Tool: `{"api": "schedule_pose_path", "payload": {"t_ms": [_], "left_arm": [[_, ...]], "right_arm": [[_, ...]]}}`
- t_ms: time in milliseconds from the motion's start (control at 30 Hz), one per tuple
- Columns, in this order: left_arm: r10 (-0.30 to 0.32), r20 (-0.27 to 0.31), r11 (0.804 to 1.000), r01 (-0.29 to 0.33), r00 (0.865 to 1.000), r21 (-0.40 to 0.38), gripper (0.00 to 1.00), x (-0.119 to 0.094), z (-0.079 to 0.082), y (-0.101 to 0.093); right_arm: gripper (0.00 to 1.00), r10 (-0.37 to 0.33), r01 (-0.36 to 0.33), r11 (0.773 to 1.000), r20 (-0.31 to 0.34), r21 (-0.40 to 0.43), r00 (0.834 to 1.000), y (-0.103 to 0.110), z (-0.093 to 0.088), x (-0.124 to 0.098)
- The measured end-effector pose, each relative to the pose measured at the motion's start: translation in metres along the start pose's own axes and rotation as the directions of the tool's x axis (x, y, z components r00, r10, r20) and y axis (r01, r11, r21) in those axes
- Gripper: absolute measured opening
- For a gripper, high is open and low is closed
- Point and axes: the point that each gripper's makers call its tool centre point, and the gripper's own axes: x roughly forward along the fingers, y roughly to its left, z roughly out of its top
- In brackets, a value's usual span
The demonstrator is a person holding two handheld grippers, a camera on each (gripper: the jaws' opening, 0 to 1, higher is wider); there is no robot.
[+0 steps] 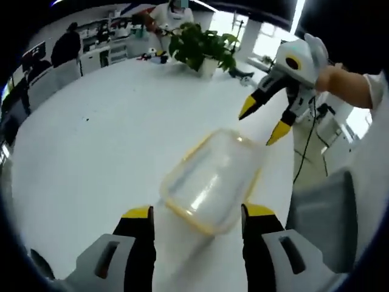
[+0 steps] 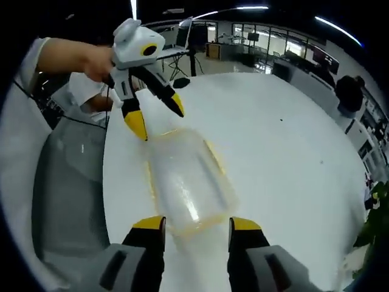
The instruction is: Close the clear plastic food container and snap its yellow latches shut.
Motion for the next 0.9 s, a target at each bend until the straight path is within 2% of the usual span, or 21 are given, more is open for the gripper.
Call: {"api": "schedule_pose_path", "payload": {"t_ms": [167,267,333,400,500,633,767,900], "left_arm": [[-0.028,0.052,0.989,0.02,0.998,0.148,0.5,-0.002,0.019,-0.006],[-0.126,0.083,0.969,0.104,0.989,0.224,0.47,0.0,0.031,-0.025],[-0.157,0.07,0.958,0.135,0.985,0.251,0.45,0.003,0.031,-0.033],[-0.157,0.062,0.941,0.13,0.986,0.314,0.43,0.007,0.033,-0.034],[-0.152,0.056,0.936,0.126,0.987,0.328,0.37,0.012,0.035,-0.032],[-0.167,0.079,0.918,0.125,0.983,0.376,0.28,0.017,0.043,-0.034],[-0.18,0.075,0.917,0.139,0.981,0.373,0.23,0.025,0.044,-0.036],[-0.186,0.059,0.911,0.149,0.981,0.385,0.2,0.033,0.041,-0.04]], "right_arm": [[0.36,0.022,-0.021,1.0,0.05,-0.018,0.999,0.002,0.013,-0.002],[0.33,0.026,-0.021,0.998,0.077,-0.062,0.997,0.001,0.021,-0.003],[0.33,0.038,-0.033,0.998,0.094,-0.061,0.995,0.002,0.026,-0.003],[0.33,0.062,-0.056,0.997,0.12,-0.051,0.991,0.005,0.031,-0.002],[0.31,0.076,-0.065,0.995,0.134,-0.079,0.988,0.006,0.035,-0.001],[0.26,0.076,-0.061,0.992,0.139,-0.112,0.987,0.006,0.042,0.005],[0.22,0.081,-0.066,0.992,0.139,-0.105,0.987,0.005,0.048,0.012],[0.15,0.084,-0.065,0.988,0.134,-0.136,0.987,0.005,0.054,0.021]]}}
